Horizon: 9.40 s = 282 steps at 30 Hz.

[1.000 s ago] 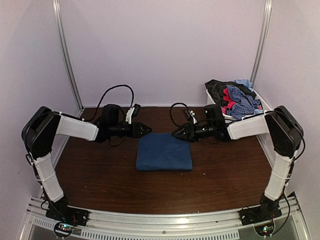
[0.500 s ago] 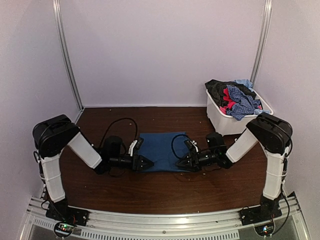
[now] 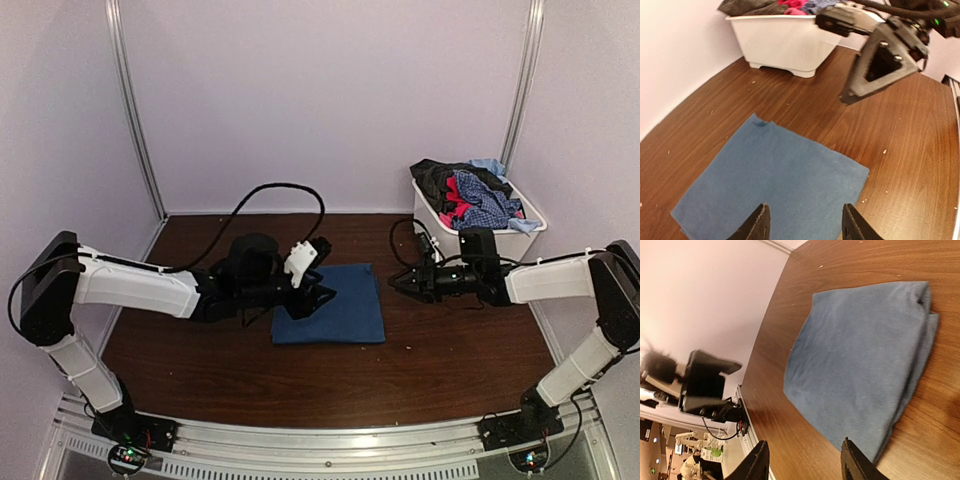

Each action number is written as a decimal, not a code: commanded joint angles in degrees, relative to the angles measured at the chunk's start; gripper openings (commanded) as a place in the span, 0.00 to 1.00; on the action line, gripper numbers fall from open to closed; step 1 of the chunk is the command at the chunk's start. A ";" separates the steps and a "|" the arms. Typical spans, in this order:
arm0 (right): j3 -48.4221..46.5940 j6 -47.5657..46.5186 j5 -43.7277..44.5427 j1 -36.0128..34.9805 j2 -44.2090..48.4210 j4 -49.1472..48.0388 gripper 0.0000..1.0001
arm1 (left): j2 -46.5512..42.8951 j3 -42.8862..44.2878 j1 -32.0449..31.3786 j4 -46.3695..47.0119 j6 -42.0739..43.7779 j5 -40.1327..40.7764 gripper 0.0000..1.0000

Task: Fold and stack the mixed laundry pile
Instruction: Smooth out the square-folded T-shirt at the center of the board, then pick up the square-folded T-shirt from the center of the board, then pass from the left arm to the right, then turn over the square-folded T-shirt at the center of the board, then rotate the square-folded T-shirt at the center of the board, then move the square-folded T-shirt to the corner of the board.

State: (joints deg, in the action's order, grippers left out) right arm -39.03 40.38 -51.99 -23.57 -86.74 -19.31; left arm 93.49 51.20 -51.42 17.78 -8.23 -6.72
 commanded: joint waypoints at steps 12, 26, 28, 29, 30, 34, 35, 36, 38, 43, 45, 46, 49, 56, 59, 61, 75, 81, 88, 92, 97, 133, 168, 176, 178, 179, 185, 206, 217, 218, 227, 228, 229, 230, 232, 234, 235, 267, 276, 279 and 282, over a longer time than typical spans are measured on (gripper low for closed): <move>3.50 -2.23 5.55 4.23 -0.21 8.43 0.51 | 25.67 23.30 -15.45 -14.39 30.71 17.17 0.39; 5.31 1.83 4.83 3.96 -3.20 3.64 0.65 | 34.11 29.82 -16.44 -15.40 33.33 17.02 0.12; 5.19 2.62 5.07 3.53 -3.76 3.27 0.68 | 33.15 29.63 -16.19 -14.60 32.65 16.52 0.05; 5.16 3.03 5.20 3.27 -4.08 3.00 0.72 | 32.54 29.51 -15.92 -14.20 32.05 16.19 0.02; 5.12 3.38 5.23 2.90 -4.44 2.56 0.74 | 31.89 29.38 -15.61 -13.87 31.32 15.53 0.00; 5.32 5.14 5.29 1.59 -6.30 0.54 0.76 | 28.56 27.51 -14.49 -11.25 28.66 13.30 0.00; 5.37 5.61 5.24 1.38 -6.74 -0.34 0.76 | 27.90 27.09 -14.33 -10.75 28.24 13.11 0.00; 5.40 6.07 5.16 1.11 -7.02 -0.90 0.76 | 27.24 26.72 -14.20 -10.38 28.00 12.86 0.00; 5.23 6.87 5.10 0.77 -7.65 -1.77 0.76 | 26.17 25.93 -13.97 -9.53 27.46 12.47 0.00; 4.91 10.04 4.87 -0.77 -9.24 -5.20 0.86 | 25.07 25.13 -13.57 -8.73 27.12 12.09 0.00; 4.60 12.24 4.60 -1.44 -10.41 -7.65 0.87 | 24.92 25.13 -13.48 -8.66 27.04 12.08 0.00; 4.59 13.54 4.61 -1.81 -11.25 -9.26 0.87 | 24.85 25.14 -13.53 -8.57 27.09 12.09 0.00; 3.87 17.39 4.39 -2.78 -14.48 -14.09 0.85 | 24.26 24.75 -13.51 -8.18 27.08 11.85 0.00; -0.90 22.79 4.09 -3.15 -22.02 -20.83 0.74 | 21.23 22.09 -13.59 -7.80 27.43 9.91 0.00; -3.75 23.94 4.13 -3.15 -25.27 -21.23 0.64 | 19.50 20.66 -13.66 -7.75 27.47 9.20 0.00; -4.92 24.86 4.47 -3.15 -26.83 -21.51 0.60 | 18.47 19.85 -13.85 -7.76 27.56 9.06 0.00; -11.55 29.22 6.05 -1.42 -34.26 -24.23 0.42 | 15.07 16.06 -15.81 -8.36 28.59 8.60 0.00; -15.54 27.14 7.00 -1.00 -36.56 -20.35 0.37 | 13.58 14.71 -16.02 -8.11 28.18 8.39 0.00; -18.21 26.59 7.61 -0.77 -38.48 -19.40 0.15 | 12.55 13.77 -16.43 -8.29 28.10 8.74 0.00; -20.13 22.85 8.76 -0.77 -37.50 -14.81 0.00 | 11.93 13.68 -16.41 -8.74 26.50 9.30 0.05; -24.94 11.50 11.08 -0.60 -31.74 -0.59 0.00 | 6.43 8.61 -14.68 -7.80 20.47 12.99 0.33; -86.14 -34.67 37.57 -33.35 -48.92 64.12 0.00 | -41.51 -15.70 29.43 -28.77 -24.39 18.57 0.79; -47.24 -27.06 8.75 -15.52 -41.73 36.45 0.33 | -8.28 -19.49 13.53 -15.12 -26.51 -4.32 0.47; -20.93 -18.38 6.55 -21.52 -26.90 22.66 0.34 | 2.17 -7.46 19.56 -16.48 -23.62 0.54 0.46; -18.52 -16.20 3.90 -25.33 -24.45 19.82 0.36 | 4.36 -3.14 20.44 -16.67 -21.75 0.44 0.49; -17.83 -15.14 2.46 -26.29 -23.31 18.69 0.37 | 4.40 -1.71 21.00 -16.03 -21.25 -0.84 0.50; -18.25 -15.88 5.54 -21.07 -15.74 20.31 0.40 | -3.37 -4.23 21.33 -12.92 -19.38 -8.64 0.53; -27.07 -18.79 1.84 -9.31 -32.62 17.41 0.33 | 1.72 -20.39 23.61 -3.31 -26.21 -8.95 0.49; -36.86 -21.69 4.46 -7.87 -24.23 24.02 0.47 | -10.07 -5.41 21.98 -20.39 -13.79 4.57 0.68; -36.72 -22.31 5.64 -7.60 -22.53 24.88 0.49 | -10.91 -4.38 20.77 -22.45 -12.42 5.68 0.70; -34.20 -25.93 12.49 -4.83 -12.40 33.50 0.60 | -7.15 2.86 7.41 -35.94 -12.33 17.38 0.80; -34.78 -26.49 14.06 -5.83 -12.21 35.57 0.60 | -8.00 1.72 7.55 -35.57 -13.96 18.37 0.81; -35.14 -26.68 15.58 -7.27 -12.27 36.90 0.59 | -9.42 0.38 8.26 -34.91 -15.70 18.65 0.82; -35.31 -26.19 16.87 -9.00 -12.40 37.27 0.59 | -11.03 -0.98 9.40 -34.36 -17.34 17.70 0.84; -35.69 -24.12 18.09 -13.65 -13.45 36.50 0.60 | -14.26 -3.57 12.99 -32.96 -20.65 14.26 0.84; -37.41 -22.49 20.74 -18.73 -16.28 36.55 0.61 | -18.01 -6.61 16.91 -31.81 -22.91 11.48 0.85; -38.71 -21.92 21.82 -21.05 -18.05 36.66 0.62 | -19.41 -7.46 18.54 -31.88 -23.79 10.91 0.85; -29.02 -28.82 57.38 -26.42 -5.29 67.52 0.80 | -14.65 -6.83 25.09 -23.95 -21.25 -1.47 0.91; -27.85 -0.14 48.23 -31.69 -7.75 59.36 0.83 | -13.04 -6.82 25.14 -19.81 -22.96 -4.40 0.91; -29.29 3.68 49.36 -33.46 -13.96 59.55 0.83 | -11.85 -7.24 25.14 -18.14 -23.48 -5.66 0.92; -26.65 6.88 49.55 -33.45 -17.30 58.58 0.83 | -11.17 -7.17 25.13 -18.07 -23.28 -6.79 0.92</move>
State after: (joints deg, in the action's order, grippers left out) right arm -68.25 38.54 -2.66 -57.17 -100.05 41.06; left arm 81.32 43.09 -26.61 -4.08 -31.07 -10.79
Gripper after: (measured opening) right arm 0.828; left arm 0.915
